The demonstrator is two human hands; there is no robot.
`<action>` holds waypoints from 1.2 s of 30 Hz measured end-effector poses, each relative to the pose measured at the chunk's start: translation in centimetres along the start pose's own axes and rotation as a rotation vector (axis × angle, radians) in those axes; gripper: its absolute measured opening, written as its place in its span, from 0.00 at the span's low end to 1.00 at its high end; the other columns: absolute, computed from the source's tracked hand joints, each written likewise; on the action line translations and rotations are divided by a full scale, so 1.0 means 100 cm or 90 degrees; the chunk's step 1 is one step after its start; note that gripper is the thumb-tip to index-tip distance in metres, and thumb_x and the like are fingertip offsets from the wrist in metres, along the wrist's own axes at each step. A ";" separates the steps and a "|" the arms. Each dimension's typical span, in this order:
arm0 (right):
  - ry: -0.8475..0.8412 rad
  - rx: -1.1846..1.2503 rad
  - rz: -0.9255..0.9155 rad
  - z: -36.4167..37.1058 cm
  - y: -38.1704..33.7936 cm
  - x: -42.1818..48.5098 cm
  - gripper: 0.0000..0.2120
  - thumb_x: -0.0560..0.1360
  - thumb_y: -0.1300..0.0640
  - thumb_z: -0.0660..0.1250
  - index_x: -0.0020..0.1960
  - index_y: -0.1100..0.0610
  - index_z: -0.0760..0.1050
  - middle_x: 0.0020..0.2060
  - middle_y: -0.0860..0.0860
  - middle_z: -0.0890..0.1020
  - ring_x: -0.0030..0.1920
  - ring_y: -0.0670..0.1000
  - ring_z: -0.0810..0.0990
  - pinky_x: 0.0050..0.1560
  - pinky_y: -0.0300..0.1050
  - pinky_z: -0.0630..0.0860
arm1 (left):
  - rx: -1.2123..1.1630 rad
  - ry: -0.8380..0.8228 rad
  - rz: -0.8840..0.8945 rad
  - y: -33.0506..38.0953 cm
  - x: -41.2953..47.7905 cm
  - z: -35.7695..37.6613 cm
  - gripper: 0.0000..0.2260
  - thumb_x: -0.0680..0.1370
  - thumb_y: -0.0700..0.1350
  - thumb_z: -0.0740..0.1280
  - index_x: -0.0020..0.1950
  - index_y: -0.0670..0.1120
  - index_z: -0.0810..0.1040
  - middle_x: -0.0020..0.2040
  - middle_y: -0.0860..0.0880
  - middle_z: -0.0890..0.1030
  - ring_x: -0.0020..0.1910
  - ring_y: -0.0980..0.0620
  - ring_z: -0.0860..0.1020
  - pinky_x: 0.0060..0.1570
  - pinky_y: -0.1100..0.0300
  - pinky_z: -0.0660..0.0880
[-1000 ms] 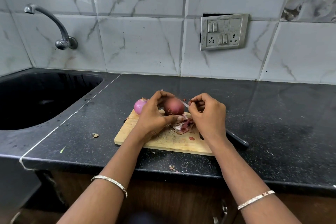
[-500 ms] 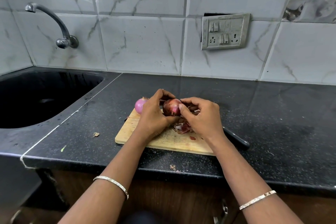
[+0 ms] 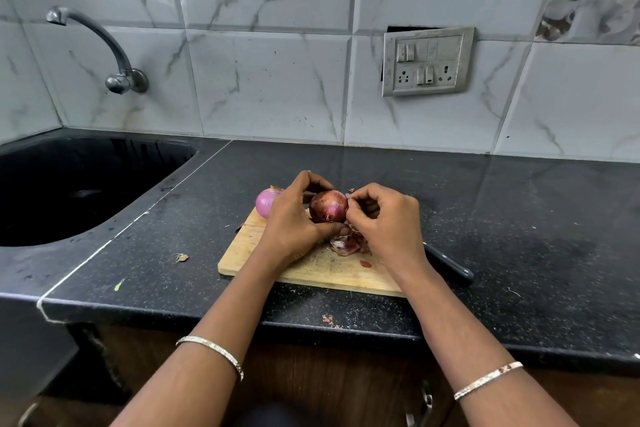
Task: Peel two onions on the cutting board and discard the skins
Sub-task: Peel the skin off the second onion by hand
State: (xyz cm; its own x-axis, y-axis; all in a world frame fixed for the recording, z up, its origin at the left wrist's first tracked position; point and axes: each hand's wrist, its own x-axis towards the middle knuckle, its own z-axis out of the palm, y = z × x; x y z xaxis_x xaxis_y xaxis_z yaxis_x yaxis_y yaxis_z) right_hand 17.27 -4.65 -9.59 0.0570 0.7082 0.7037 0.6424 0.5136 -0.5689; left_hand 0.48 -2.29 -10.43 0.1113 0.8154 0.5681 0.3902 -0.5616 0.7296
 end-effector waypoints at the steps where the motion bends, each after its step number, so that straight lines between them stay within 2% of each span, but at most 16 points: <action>1: 0.000 -0.005 0.001 0.000 0.000 0.000 0.02 0.74 0.59 0.72 0.45 0.56 0.84 0.36 0.44 0.84 0.38 0.43 0.82 0.43 0.50 0.82 | -0.006 -0.002 -0.002 0.000 0.000 0.000 0.30 0.61 0.44 0.86 0.57 0.49 0.76 0.52 0.56 0.82 0.54 0.60 0.79 0.51 0.71 0.74; 5: 0.012 -0.028 -0.002 0.000 0.001 0.001 0.01 0.75 0.60 0.71 0.45 0.56 0.82 0.37 0.46 0.83 0.39 0.45 0.81 0.43 0.51 0.81 | -0.046 -0.005 -0.016 0.000 0.000 0.000 0.30 0.61 0.45 0.86 0.57 0.50 0.76 0.53 0.56 0.82 0.54 0.61 0.79 0.51 0.70 0.75; 10: 0.028 -0.038 0.007 -0.001 0.002 0.002 0.01 0.76 0.60 0.70 0.46 0.56 0.81 0.39 0.47 0.82 0.40 0.46 0.81 0.44 0.51 0.81 | -0.113 -0.008 -0.053 -0.002 0.000 0.000 0.32 0.59 0.49 0.86 0.58 0.50 0.76 0.54 0.53 0.82 0.56 0.54 0.81 0.57 0.52 0.81; 14: 0.024 -0.063 0.033 -0.002 0.004 0.003 0.02 0.78 0.59 0.69 0.47 0.56 0.80 0.40 0.47 0.82 0.41 0.47 0.80 0.46 0.49 0.79 | -0.186 -0.019 -0.089 -0.002 -0.001 0.000 0.31 0.60 0.47 0.85 0.58 0.49 0.76 0.57 0.48 0.82 0.58 0.47 0.82 0.57 0.45 0.82; 17: 0.039 -0.074 0.062 -0.003 0.004 0.003 0.02 0.78 0.60 0.69 0.47 0.56 0.80 0.40 0.47 0.81 0.42 0.46 0.79 0.46 0.46 0.78 | -0.203 -0.030 -0.106 -0.002 -0.001 0.000 0.29 0.63 0.41 0.85 0.59 0.49 0.77 0.59 0.46 0.81 0.59 0.46 0.82 0.58 0.46 0.82; 22: 0.031 -0.084 0.116 -0.004 0.004 0.002 0.02 0.76 0.59 0.70 0.48 0.53 0.81 0.40 0.45 0.82 0.42 0.46 0.81 0.49 0.52 0.81 | -0.221 -0.033 -0.117 -0.002 -0.001 0.000 0.28 0.65 0.37 0.83 0.61 0.46 0.77 0.60 0.46 0.80 0.59 0.45 0.82 0.56 0.52 0.82; 25: -0.002 -0.060 0.084 -0.004 0.000 0.001 0.07 0.73 0.59 0.71 0.50 0.51 0.81 0.42 0.42 0.83 0.43 0.42 0.81 0.48 0.45 0.80 | -0.214 -0.030 -0.116 -0.001 -0.001 0.000 0.31 0.61 0.42 0.84 0.61 0.47 0.77 0.59 0.46 0.80 0.58 0.45 0.82 0.54 0.51 0.83; 29: -0.016 0.068 0.022 -0.006 -0.006 0.003 0.06 0.75 0.60 0.73 0.52 0.54 0.83 0.44 0.43 0.84 0.44 0.41 0.82 0.45 0.31 0.76 | -0.179 -0.019 -0.100 -0.002 0.000 0.000 0.33 0.57 0.50 0.84 0.60 0.49 0.78 0.57 0.48 0.81 0.57 0.47 0.82 0.55 0.51 0.83; 33: -0.086 0.085 -0.032 -0.005 -0.005 0.002 0.11 0.75 0.62 0.71 0.55 0.53 0.83 0.51 0.44 0.81 0.50 0.43 0.81 0.51 0.39 0.78 | -0.165 -0.029 -0.088 0.000 -0.001 -0.002 0.31 0.58 0.52 0.83 0.59 0.50 0.80 0.54 0.52 0.83 0.56 0.52 0.82 0.57 0.52 0.82; 36: -0.099 0.072 -0.018 -0.004 -0.002 0.003 0.08 0.76 0.62 0.71 0.53 0.52 0.82 0.51 0.44 0.80 0.50 0.41 0.79 0.52 0.33 0.73 | -0.172 -0.037 -0.100 0.002 -0.002 -0.003 0.31 0.60 0.51 0.83 0.61 0.49 0.81 0.55 0.50 0.83 0.56 0.52 0.82 0.57 0.51 0.82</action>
State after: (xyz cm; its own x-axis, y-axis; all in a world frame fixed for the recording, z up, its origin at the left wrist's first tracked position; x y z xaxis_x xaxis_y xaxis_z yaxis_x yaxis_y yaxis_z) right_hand 17.44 -4.72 -9.10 -0.0846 0.7550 0.6502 0.5511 0.5791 -0.6007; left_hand 0.28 -2.60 -10.24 0.1240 0.8977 0.4228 0.1505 -0.4382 0.8862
